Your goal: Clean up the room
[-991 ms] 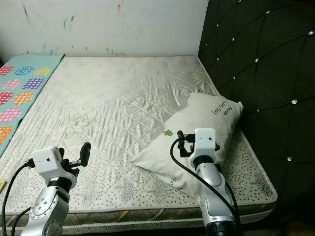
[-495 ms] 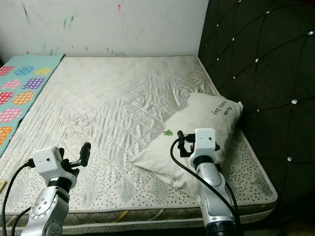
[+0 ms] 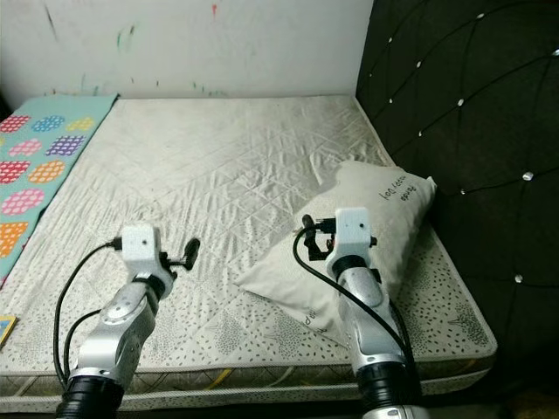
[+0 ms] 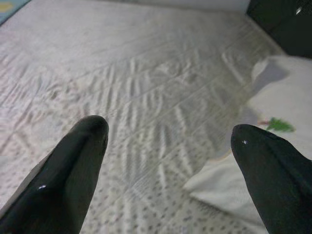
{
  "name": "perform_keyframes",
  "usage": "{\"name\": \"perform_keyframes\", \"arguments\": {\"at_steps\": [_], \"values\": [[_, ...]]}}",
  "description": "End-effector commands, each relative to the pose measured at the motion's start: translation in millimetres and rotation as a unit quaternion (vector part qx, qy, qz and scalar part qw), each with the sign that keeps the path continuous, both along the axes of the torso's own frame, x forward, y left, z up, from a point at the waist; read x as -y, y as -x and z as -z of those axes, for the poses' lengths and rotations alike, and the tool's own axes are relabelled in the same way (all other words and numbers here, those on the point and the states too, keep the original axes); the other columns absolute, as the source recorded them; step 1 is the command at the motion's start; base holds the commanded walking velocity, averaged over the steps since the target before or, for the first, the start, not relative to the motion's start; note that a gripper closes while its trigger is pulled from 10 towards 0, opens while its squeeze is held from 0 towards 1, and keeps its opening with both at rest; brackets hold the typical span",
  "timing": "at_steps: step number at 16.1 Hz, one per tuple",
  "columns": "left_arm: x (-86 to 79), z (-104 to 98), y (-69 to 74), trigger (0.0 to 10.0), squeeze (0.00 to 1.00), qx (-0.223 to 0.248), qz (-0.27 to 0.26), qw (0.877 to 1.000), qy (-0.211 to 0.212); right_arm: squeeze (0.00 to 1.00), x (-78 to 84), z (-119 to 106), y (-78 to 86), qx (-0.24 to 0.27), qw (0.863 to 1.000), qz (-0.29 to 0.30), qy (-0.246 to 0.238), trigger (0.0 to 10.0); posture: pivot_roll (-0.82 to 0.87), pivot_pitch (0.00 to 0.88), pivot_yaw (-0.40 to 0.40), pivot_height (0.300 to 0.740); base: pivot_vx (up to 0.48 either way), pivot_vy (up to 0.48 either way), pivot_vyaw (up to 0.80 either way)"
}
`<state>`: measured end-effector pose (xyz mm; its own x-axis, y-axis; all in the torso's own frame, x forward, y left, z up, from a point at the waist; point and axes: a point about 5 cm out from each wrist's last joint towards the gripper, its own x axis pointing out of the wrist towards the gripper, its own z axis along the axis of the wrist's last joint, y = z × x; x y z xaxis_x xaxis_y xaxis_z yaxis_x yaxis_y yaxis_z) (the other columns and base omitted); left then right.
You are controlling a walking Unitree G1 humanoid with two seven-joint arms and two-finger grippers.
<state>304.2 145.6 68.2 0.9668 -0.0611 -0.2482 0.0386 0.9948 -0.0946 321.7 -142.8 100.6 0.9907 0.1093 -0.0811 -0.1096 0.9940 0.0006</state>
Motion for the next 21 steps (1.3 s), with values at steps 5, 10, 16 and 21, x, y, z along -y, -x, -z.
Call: {"name": "perform_keyframes", "arguments": {"at_steps": [5,10,16,21], "values": [[-17.6,-5.9,15.0,10.0,0.0,0.053,-0.025,0.998,-0.018,0.0,2.8,4.5,11.1,0.004,1.0,-0.016,0.004,10.0,-0.1,0.0,-0.008,0.74,0.0,0.0,0.0],[-40.5,-16.1,60.8,10.0,0.0,0.098,-0.032,0.994,-0.044,0.0,35.5,-2.6,37.9,0.036,0.998,0.003,0.046,10.0,-0.09,0.0,-0.003,0.74,0.0,0.0,0.0],[-37.8,-22.5,71.5,10.0,0.0,0.108,0.036,0.99,-0.078,0.0,33.1,-4.3,43.7,0.022,0.998,-0.021,0.056,10.0,-0.07,0.0,-0.026,0.74,0.0,0.0,0.0],[-16.9,-13.8,65.5,10.0,0.0,0.094,0.054,0.994,-0.023,0.0,15.4,-10.5,34.5,0.037,0.998,-0.02,0.041,10.0,-0.1,0.0,0.003,0.74,0.0,0.0,0.0]]}}
